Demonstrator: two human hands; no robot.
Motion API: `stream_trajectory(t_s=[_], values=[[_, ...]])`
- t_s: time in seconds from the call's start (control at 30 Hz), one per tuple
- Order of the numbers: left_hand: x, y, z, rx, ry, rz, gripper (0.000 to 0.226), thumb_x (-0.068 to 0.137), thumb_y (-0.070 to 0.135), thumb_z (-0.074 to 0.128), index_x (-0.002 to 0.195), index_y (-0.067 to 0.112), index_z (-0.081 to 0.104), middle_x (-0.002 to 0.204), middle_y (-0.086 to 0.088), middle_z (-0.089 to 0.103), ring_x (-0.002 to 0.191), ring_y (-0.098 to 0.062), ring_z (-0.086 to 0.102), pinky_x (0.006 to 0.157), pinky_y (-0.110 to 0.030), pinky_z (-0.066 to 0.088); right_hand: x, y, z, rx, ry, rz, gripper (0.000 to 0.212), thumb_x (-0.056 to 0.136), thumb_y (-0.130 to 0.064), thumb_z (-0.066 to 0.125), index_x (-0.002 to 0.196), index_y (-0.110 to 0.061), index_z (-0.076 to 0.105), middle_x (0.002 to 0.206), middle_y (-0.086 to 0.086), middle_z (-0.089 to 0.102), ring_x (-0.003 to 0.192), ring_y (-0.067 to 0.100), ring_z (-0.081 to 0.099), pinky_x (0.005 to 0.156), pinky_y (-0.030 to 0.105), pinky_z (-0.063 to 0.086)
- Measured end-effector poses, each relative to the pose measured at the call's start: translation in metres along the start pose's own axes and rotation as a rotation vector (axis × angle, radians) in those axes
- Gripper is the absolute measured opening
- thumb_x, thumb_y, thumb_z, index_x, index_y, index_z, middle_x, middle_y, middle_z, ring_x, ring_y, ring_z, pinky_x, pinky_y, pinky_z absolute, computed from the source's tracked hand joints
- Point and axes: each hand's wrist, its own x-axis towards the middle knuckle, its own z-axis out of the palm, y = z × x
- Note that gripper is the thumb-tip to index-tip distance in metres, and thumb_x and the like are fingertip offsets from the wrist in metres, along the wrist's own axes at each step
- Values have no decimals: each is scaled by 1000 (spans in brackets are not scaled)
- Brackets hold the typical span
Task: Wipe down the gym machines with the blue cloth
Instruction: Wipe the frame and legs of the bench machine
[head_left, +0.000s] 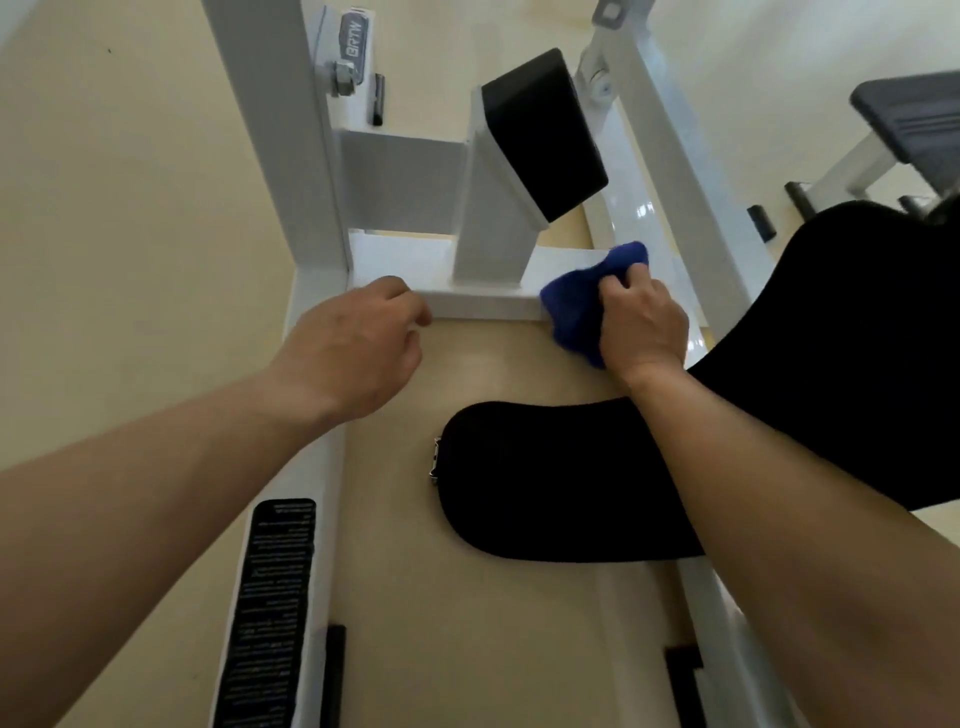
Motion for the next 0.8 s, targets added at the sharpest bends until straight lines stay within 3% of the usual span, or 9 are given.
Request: stream_trajectory(t_s=[0.17, 0.4, 0.53, 0.6, 0.67, 0.8], values=[[5, 20, 13, -36, -11, 36, 26, 93, 24, 48, 114, 23, 64, 123, 4, 58, 104, -23, 60, 84, -39, 50, 3, 7, -9, 58, -135, 191, 44, 86, -18, 68, 126, -14, 51, 129, 13, 50, 115, 34, 50, 90, 42, 44], [-12, 17, 9, -39, -37, 58, 26, 93, 27, 49, 114, 26, 63, 121, 8, 57, 105, -18, 59, 83, -37, 50, -41, 11, -18, 73, -297, 347, 50, 85, -32, 67, 128, -12, 52, 131, 12, 50, 119, 32, 51, 90, 38, 44], [-16, 15, 7, -54, -50, 63, 26, 93, 28, 49, 115, 27, 62, 120, 9, 56, 105, -16, 59, 84, -37, 52, -55, 20, -15, 255, -198, 550, 45, 93, -25, 55, 133, -8, 44, 136, 17, 47, 128, 35, 46, 108, 40, 37], [-16, 16, 9, -64, -63, 63, 25, 94, 28, 49, 116, 26, 62, 121, 8, 57, 105, -16, 59, 83, -37, 51, -56, 23, -8, 267, -180, 552, 37, 100, -20, 44, 136, -8, 45, 139, 17, 47, 130, 34, 45, 112, 39, 33], [-13, 16, 14, -70, -66, 57, 25, 95, 27, 48, 116, 26, 61, 122, 9, 56, 105, -15, 59, 81, -34, 49, -59, 18, 2, 244, -224, 430, 47, 101, -19, 43, 145, -4, 37, 148, 20, 37, 137, 37, 37, 115, 40, 31], [-5, 16, 29, -93, -80, 51, 26, 93, 28, 48, 115, 26, 62, 119, 7, 57, 103, -17, 60, 85, -38, 52, -45, 2, 22, 196, -225, 307, 67, 102, -43, 26, 157, -8, 12, 163, 23, 7, 151, 36, 8, 124, 43, 5]])
